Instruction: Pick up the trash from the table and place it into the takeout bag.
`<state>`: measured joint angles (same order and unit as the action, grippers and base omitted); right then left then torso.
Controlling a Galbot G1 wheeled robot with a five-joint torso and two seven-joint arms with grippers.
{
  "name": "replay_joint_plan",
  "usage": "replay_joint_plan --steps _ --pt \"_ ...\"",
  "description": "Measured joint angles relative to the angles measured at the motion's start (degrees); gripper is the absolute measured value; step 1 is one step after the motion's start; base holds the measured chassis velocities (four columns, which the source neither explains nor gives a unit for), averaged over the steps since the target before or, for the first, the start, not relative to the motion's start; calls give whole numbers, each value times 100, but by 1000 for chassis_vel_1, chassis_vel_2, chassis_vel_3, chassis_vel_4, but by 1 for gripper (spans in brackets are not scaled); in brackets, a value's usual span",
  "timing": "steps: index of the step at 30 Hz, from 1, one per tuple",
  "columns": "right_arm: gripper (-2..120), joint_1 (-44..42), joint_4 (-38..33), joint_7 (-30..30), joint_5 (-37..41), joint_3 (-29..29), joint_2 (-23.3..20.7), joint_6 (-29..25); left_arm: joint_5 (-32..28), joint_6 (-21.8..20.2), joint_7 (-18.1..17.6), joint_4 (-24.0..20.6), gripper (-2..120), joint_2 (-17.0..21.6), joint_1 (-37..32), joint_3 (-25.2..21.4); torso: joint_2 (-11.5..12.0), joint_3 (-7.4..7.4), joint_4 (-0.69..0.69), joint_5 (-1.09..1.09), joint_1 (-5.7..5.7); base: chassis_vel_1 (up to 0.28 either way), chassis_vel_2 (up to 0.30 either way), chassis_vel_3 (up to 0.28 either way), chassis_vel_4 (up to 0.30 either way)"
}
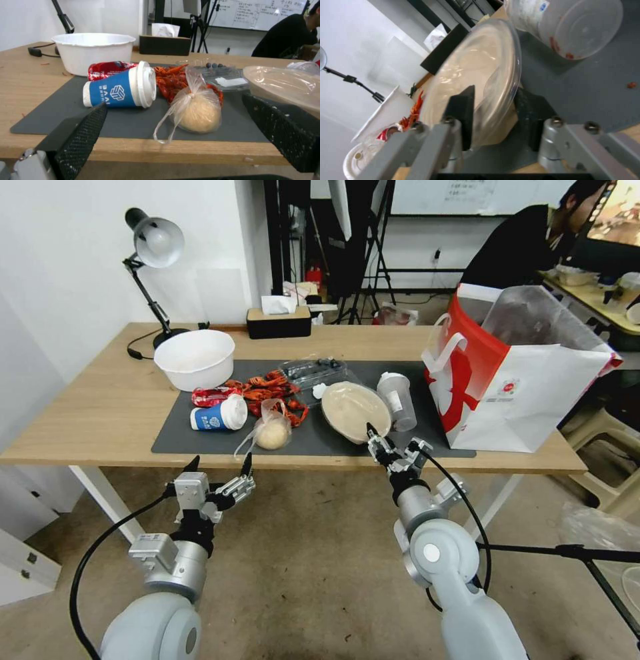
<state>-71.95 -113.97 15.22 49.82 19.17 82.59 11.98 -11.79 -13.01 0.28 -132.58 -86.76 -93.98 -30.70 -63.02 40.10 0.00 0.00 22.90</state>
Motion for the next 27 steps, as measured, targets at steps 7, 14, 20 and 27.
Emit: replay_joint_plan --steps 7,14,20,27 --pt "6 -100 -113 2 -9 63 -17 -37 -3 -1 0 40 100 3 16 28 0 0 0 0 0 0 0 0 0" --pt "0 -210 -433 -63 43 137 -95 -84 -2 48 0 66 100 33 10 10 0 0 0 0 1 0 0 0 0" --pt "0 -255 -1127 -437 405 358 -257 -186 9 102 0 66 100 55 -28 -16 0 0 0 -1 1 0 0 0 0" --pt "0 -87 -1865 -812 625 1056 -664 -328 55 197 0 65 100 53 -85 -18 0 0 0 0 1 0 0 0 0"
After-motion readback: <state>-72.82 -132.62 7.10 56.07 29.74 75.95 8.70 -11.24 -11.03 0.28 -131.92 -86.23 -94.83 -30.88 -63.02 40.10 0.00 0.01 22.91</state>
